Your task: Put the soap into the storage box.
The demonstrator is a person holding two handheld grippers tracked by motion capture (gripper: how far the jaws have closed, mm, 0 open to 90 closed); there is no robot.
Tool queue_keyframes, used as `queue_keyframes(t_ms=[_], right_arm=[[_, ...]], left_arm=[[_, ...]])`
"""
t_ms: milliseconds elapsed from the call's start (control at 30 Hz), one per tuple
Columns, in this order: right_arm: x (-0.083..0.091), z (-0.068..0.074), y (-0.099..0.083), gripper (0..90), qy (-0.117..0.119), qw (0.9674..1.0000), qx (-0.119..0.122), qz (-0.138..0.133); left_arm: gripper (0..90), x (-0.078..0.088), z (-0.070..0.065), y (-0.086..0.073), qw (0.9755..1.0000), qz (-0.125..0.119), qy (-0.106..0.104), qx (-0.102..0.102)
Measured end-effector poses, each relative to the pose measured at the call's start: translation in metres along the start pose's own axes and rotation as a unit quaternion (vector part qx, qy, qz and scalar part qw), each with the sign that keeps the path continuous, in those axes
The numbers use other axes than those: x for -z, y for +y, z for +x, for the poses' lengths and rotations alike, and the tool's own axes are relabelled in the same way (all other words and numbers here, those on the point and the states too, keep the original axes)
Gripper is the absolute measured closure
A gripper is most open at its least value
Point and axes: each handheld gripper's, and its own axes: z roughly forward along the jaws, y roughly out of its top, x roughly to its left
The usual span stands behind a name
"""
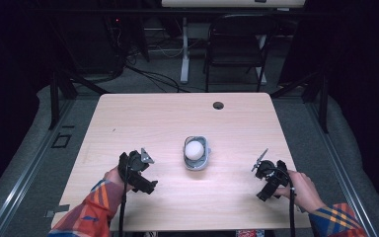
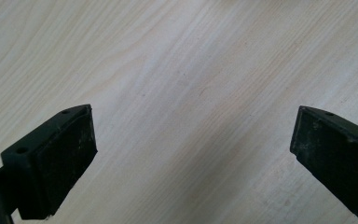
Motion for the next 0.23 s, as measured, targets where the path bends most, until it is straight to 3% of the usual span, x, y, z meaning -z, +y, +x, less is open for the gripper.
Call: queue_keyframes(t_ms=[133, 233], right_arm=[[0.0019, 0.0022, 0.0006, 2.8, -0.002, 1.0000, 0.006, -0.004], [0.0008, -0.0005, 0.0008, 3.5, -0.008, 0.9999, 0.009, 0.009]], left_arm=[[0.2, 0.0008, 0.0004, -0.0002, 1.0000, -0.003, 0.000, 0.001], [0.2, 0.0005, 0.0001, 0.0003, 1.0000, -0.002, 0.001, 0.000]])
